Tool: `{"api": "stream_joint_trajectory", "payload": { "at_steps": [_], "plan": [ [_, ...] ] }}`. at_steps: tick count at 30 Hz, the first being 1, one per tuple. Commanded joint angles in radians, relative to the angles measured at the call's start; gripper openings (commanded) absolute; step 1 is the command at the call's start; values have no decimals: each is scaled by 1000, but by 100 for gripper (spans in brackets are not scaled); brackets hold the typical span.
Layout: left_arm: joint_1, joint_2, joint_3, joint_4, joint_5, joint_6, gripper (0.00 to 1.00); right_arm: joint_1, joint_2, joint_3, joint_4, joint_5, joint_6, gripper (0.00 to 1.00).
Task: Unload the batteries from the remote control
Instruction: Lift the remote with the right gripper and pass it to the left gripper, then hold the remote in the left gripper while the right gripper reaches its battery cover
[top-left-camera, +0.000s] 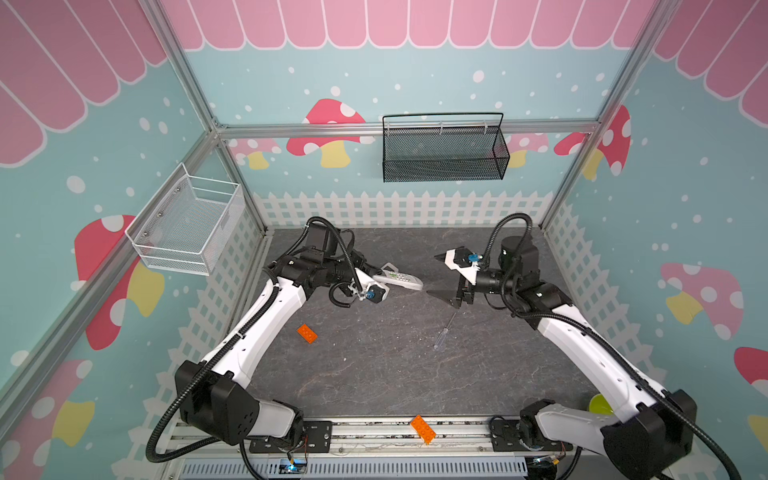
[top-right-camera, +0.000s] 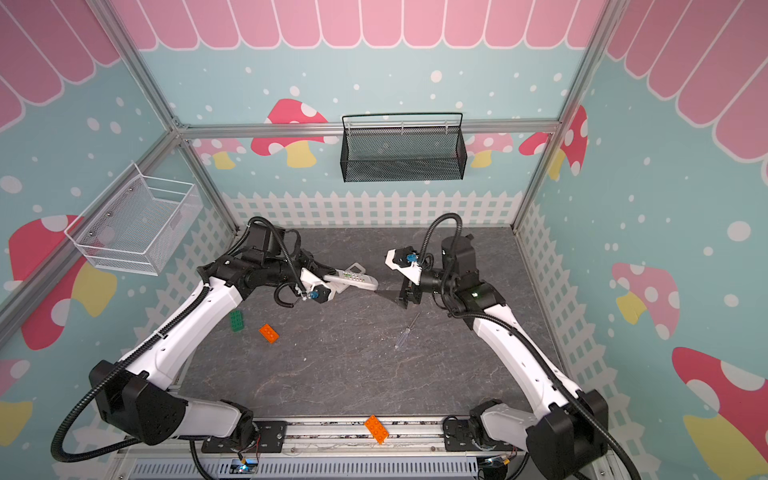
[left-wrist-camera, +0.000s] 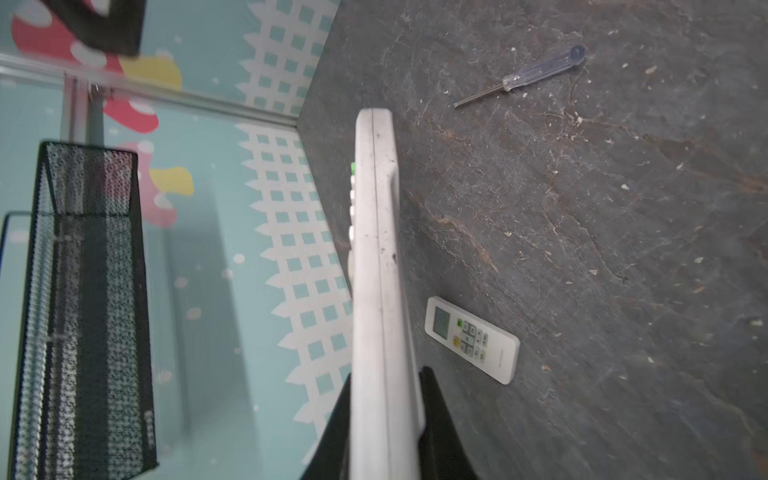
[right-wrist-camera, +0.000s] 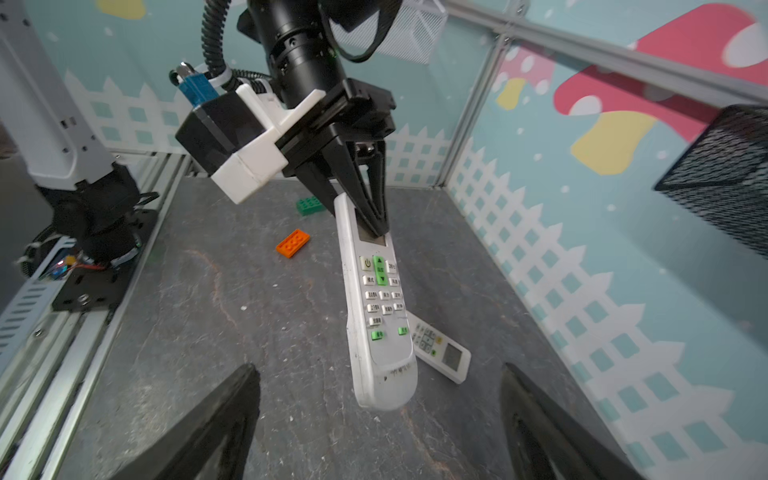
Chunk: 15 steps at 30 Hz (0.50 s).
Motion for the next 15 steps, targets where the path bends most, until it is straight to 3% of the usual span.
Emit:
{"api": "stream_joint_trajectory", "payload": {
  "at_steps": [1,5,8,11,15],
  "plan": [
    [-4,-37,77,-89,-64,-481,0,-1,-61,-94,242,157,180,97],
    [-4,-114,24,-91,-61,-902,0,-1,-69,-136,337,258,361,99],
    [-2,-177,-57,-89,-36,-1156,0,0,-62,-173,386,241,420,99],
    [3,-238,-165,-83,27,-1254,0,1,-68,-249,485,267,543,98],
    [119,-291,-320,-8,191,-1417,0,1,-66,-355,596,202,612,96]
  ]
}}
